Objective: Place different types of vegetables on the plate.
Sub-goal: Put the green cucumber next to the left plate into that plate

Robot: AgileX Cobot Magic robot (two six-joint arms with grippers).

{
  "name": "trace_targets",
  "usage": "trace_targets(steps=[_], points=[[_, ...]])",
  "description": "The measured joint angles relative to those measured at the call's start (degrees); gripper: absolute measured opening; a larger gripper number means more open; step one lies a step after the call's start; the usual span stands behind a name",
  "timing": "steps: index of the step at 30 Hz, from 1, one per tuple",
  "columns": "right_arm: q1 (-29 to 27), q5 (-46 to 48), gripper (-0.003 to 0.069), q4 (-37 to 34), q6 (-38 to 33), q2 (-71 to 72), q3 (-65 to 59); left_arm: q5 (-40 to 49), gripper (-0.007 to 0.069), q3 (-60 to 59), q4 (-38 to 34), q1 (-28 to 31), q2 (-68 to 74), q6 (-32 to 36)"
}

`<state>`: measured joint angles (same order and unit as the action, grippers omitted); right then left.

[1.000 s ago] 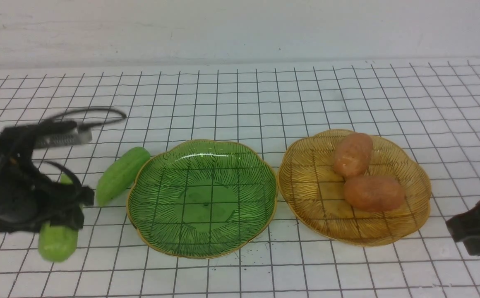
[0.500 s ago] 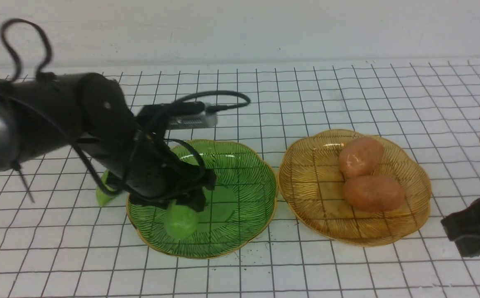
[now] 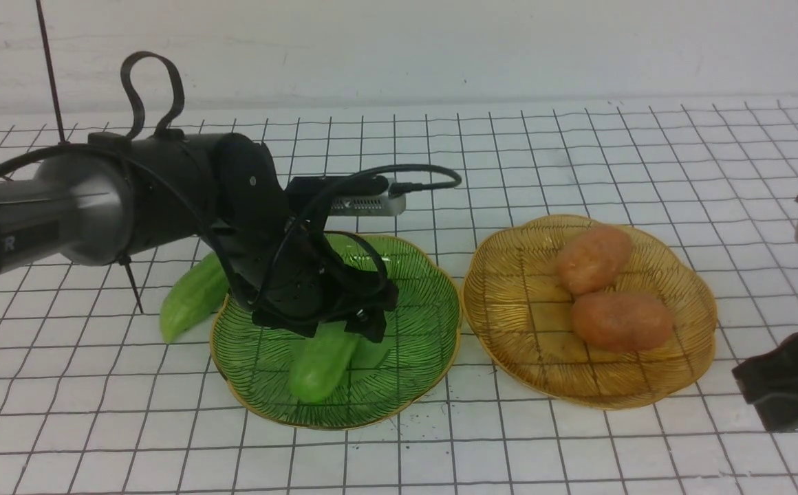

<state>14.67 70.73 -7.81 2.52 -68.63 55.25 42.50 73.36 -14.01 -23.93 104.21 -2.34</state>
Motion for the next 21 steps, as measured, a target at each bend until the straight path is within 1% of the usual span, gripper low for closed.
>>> trace_targets(steps=[2,4,6,10,11,12,13,14,16,20,21], points=[[0.0,0.0,-0.0014,0.0,0.0,0.0,0.0,2.3,0.0612,2.4,0.6,-0.1,0.1,-0.5],[0.0,0.0,-0.0014,0.0,0.0,0.0,0.0,3.6,0.0613,3.9,1.8,-0.1,0.1,-0.5],[0.0,0.1,-0.0014,0.0,-0.2,0.0,0.0,6.0,0.0609,7.2,5.7,-0.1,0.1,-1.2],[0.0,0.1,-0.0014,0.0,-1.1,0.0,0.0,10.3,0.0557,11.7,15.0,0.4,0.1,-2.9],[0.0,0.1,-0.0015,0.0,-1.3,0.0,0.0,12.1,0.0521,12.6,18.0,1.5,0.1,-3.2],[0.0,0.1,-0.0015,0.0,-1.4,0.0,0.0,13.4,0.0498,12.7,19.5,2.4,0.1,-3.3],[0.0,0.1,-0.0015,0.0,-1.5,0.0,0.0,14.8,0.0463,12.8,20.5,4.1,0.1,-3.5],[0.0,0.1,-0.0015,0.0,-1.5,0.0,0.0,15.0,0.0447,12.8,20.6,4.4,0.1,-3.6],[0.0,0.1,-0.0015,0.0,-1.5,0.0,0.0,18.0,0.0329,13.0,21.2,9.4,0.6,-3.5],[0.0,-0.2,-0.0015,0.0,-1.5,0.0,0.0,21.9,0.0083,13.0,20.6,17.6,1.7,-3.0],[0.0,-0.3,-0.0015,0.0,-1.5,0.0,0.0,22.2,0.0073,13.0,20.4,18.0,1.7,-3.0]])
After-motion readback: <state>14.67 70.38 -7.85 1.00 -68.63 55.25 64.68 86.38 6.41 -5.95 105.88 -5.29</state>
